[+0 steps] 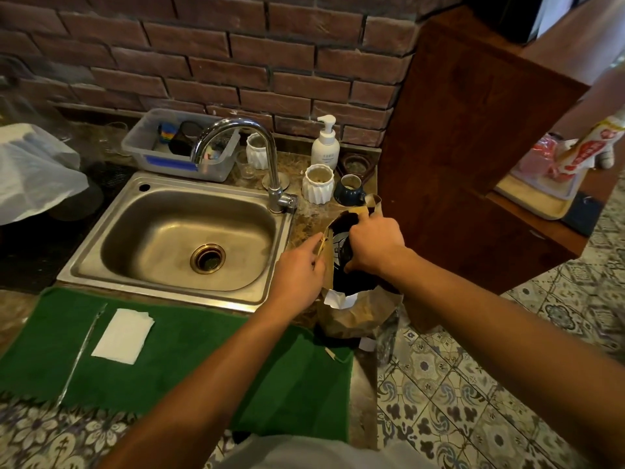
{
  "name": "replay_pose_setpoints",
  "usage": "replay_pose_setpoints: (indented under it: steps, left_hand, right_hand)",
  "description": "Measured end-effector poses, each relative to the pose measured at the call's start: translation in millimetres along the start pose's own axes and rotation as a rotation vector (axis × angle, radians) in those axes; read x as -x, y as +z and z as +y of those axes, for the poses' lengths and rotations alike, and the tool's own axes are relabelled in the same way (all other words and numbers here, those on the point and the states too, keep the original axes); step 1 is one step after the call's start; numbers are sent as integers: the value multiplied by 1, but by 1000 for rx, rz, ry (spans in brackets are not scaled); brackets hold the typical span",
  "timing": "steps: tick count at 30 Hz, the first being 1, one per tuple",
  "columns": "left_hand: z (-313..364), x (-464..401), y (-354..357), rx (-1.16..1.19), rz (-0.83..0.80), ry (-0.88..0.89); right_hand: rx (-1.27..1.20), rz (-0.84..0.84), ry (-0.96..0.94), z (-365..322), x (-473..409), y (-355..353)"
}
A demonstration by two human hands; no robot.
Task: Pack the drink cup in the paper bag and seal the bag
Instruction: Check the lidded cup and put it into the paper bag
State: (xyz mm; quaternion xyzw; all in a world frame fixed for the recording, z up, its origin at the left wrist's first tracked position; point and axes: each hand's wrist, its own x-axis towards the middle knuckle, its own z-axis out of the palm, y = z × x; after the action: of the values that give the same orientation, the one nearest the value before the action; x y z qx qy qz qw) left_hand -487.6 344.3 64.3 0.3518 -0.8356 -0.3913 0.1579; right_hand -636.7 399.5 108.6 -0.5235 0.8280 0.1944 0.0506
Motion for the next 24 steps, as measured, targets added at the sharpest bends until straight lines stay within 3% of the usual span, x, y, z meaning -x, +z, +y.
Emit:
replay_pose_setpoints:
  steps: [11, 17, 24]
  left_hand:
    - [-7, -5, -3, 49, 3, -82]
    - [-5, -6, -1, 32, -6, -79]
    - [-1, -7, 1, -50, -50, -112]
  right_hand:
    - [-104, 89, -7, 9, 2, 21]
    - [-74, 52, 27, 5, -2, 25]
    - [-170, 127, 21, 16, 6, 17]
